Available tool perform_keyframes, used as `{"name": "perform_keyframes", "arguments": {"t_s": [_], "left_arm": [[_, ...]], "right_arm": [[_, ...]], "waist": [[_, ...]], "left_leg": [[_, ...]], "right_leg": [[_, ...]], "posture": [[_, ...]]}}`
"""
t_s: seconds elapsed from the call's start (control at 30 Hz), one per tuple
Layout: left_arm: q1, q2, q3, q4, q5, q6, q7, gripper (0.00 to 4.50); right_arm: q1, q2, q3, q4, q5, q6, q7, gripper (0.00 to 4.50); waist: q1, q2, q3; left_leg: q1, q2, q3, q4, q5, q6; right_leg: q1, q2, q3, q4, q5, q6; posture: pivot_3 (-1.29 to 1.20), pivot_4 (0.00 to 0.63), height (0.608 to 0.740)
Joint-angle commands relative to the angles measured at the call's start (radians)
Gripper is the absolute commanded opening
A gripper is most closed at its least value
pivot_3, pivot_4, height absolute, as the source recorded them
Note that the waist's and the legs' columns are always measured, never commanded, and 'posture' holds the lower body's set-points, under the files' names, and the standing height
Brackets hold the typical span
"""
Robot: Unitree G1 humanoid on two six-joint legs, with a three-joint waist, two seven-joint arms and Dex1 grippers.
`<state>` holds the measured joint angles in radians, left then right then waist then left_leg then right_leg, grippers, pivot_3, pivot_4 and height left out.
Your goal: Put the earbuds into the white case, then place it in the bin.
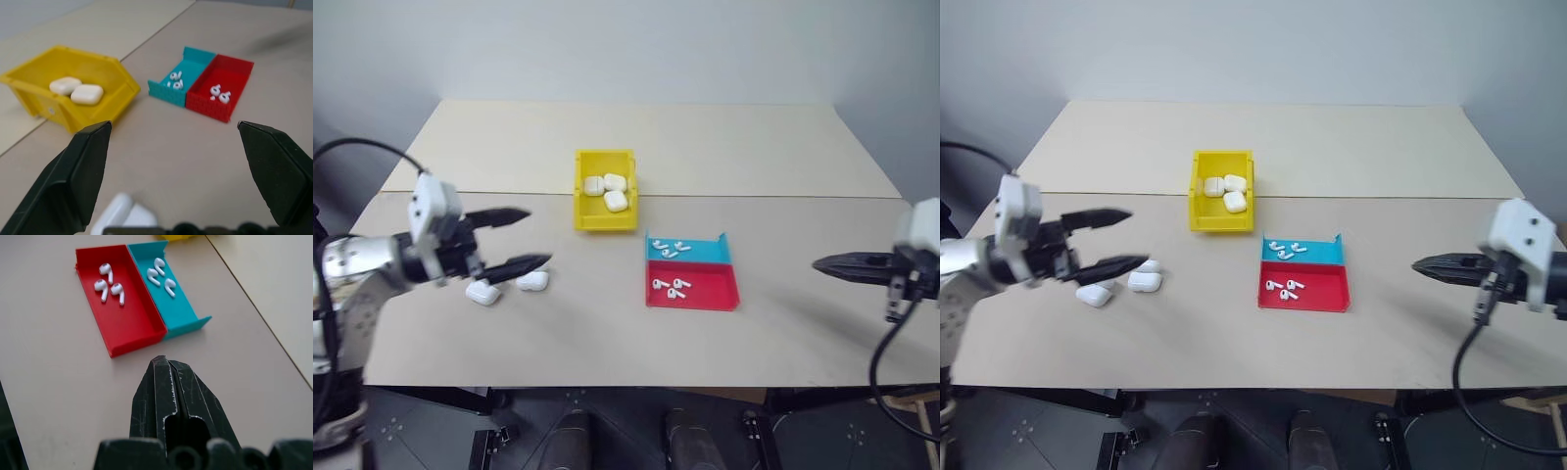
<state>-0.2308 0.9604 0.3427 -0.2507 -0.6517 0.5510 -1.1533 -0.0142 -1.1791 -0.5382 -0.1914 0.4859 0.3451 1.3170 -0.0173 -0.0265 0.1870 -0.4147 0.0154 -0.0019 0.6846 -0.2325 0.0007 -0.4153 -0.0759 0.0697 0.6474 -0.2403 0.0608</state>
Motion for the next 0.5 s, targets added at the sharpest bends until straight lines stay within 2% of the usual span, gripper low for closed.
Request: {"name": "perform_keyframes", "arguments": {"t_s": [0.03, 0.2, 0.5], "left_arm": [[0.060, 0.059, 0.078, -0.027, 0.020, -0.018, -0.022, 4.47], [0.092, 0.069, 0.108, -0.048, 0.002, -0.011, -0.017, 4.47], [0.102, 0.067, 0.110, -0.074, -0.010, -0.012, -0.010, 4.47]], "right_arm": [[0.008, -0.034, -0.061, 0.044, -0.022, -0.094, 0.082, 0.00], [-0.025, -0.052, -0.021, 0.084, -0.045, -0.138, 0.102, 0.00], [-0.051, -0.042, 0.024, 0.080, -0.058, -0.148, 0.097, 0.00]], "waist": [[0.000, 0.000, 0.000], [-0.001, 0.000, 0.000], [-0.001, 0.000, 0.000]], "left_leg": [[0.002, 0.000, 0.000, 0.000, 0.000, 0.000], [0.010, 0.001, 0.001, -0.001, 0.000, 0.000], [0.010, 0.001, 0.001, -0.003, 0.000, 0.000]], "right_leg": [[0.002, 0.000, 0.000, 0.000, 0.000, 0.000], [0.010, 0.000, 0.000, -0.001, -0.002, -0.001], [0.009, 0.000, 0.000, -0.001, -0.002, -0.001]], "posture": [[0.00, 0.150, 0.740], [0.00, 0.150, 0.740], [0.00, 0.150, 0.740]]}}
